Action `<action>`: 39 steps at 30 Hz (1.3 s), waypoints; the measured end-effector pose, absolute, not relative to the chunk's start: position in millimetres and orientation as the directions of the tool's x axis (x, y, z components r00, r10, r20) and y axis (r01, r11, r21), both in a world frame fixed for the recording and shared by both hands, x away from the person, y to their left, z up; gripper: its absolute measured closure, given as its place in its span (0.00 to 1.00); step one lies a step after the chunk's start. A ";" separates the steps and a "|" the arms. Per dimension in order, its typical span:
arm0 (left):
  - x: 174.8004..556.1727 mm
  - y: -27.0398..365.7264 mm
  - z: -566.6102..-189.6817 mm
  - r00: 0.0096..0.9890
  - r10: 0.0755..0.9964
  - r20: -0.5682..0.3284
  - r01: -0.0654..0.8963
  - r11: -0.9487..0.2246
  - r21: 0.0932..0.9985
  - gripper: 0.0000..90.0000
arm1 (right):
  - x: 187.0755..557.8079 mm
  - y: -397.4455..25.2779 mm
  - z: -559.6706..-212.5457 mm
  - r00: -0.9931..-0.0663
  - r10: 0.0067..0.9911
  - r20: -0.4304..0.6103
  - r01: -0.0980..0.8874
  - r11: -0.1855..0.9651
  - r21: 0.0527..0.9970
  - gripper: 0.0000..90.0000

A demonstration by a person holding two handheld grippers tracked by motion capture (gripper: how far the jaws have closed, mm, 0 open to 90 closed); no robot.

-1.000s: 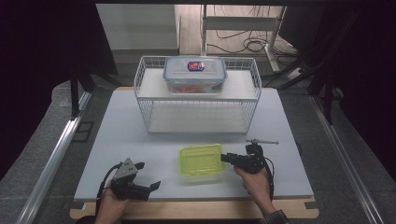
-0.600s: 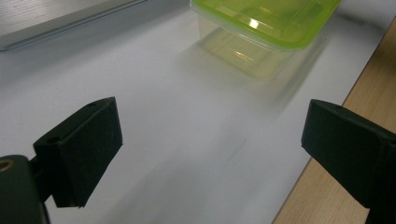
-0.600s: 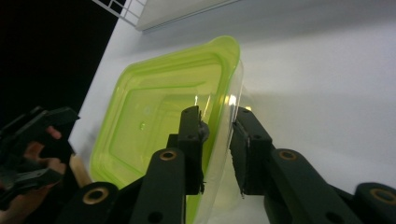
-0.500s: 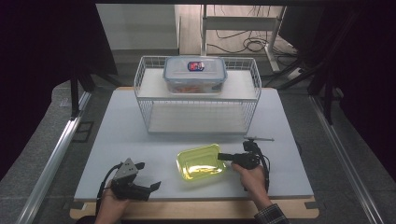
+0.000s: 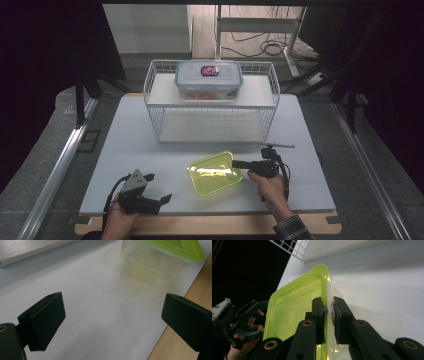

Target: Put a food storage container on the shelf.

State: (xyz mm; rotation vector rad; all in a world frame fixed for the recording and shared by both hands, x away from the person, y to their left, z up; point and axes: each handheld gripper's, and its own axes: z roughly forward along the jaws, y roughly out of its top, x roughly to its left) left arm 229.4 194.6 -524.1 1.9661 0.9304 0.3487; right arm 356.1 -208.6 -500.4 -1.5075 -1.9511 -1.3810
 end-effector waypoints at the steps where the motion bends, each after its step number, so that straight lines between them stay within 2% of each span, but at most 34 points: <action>1: 229.5 194.6 -524.2 0.676 0.727 -0.116 0.472 -0.307 0.826 0.05 | 356.1 -208.7 -498.0 -0.395 0.564 0.725 0.869 -0.026 0.494 0.89; 13: 230.9 193.7 -527.0 0.676 0.728 -0.112 0.481 -0.322 0.815 0.04 | 356.3 -211.9 -461.8 -0.462 0.532 0.709 0.820 -0.048 0.570 0.89; 39: 233.0 193.7 -529.5 0.659 0.746 -0.098 0.499 -0.335 0.799 0.04 | 372.7 -212.0 -371.8 -0.520 0.496 0.695 0.746 -0.132 0.653 0.89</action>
